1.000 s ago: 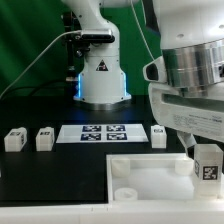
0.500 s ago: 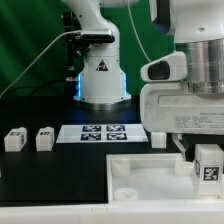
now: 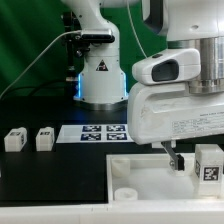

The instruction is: Assemble one leg

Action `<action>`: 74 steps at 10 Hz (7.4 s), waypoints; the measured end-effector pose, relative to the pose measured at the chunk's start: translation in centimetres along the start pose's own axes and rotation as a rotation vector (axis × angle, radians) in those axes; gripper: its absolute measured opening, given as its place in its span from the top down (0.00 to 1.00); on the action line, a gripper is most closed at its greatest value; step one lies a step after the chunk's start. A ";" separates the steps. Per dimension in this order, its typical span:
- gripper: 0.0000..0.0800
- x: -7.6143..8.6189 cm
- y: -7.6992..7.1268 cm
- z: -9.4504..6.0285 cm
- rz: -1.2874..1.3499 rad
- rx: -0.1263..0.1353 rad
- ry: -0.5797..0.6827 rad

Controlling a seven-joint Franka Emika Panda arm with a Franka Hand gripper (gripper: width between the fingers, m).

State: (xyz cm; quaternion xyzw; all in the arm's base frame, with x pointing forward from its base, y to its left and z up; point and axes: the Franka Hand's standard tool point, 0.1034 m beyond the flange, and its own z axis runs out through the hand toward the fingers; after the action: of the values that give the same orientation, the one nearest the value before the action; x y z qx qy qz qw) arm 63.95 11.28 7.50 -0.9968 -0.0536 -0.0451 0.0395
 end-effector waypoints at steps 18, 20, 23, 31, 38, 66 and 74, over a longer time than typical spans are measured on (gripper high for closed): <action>0.63 -1.1 0.4 0.3 1.825 0.112 -0.102; 0.52 -1.2 0.4 0.4 1.758 0.112 -0.098; 0.20 -1.4 -1.1 0.6 1.478 0.101 -0.079; 0.19 -0.9 -1.5 0.3 0.496 0.018 -0.005; 0.62 -0.7 -1.0 0.4 0.573 0.003 0.012; 0.63 -0.7 -0.5 0.8 0.788 0.020 0.034; 0.63 -0.9 -0.6 1.0 1.932 0.164 -0.026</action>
Offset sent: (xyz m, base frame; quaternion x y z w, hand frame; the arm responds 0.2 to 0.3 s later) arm 0.0000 0.0000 0.0000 0.0000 0.0000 0.2667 0.9638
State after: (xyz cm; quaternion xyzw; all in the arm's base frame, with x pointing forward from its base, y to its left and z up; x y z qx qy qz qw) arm 63.05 11.86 6.48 -0.6055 0.7851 0.0215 0.1285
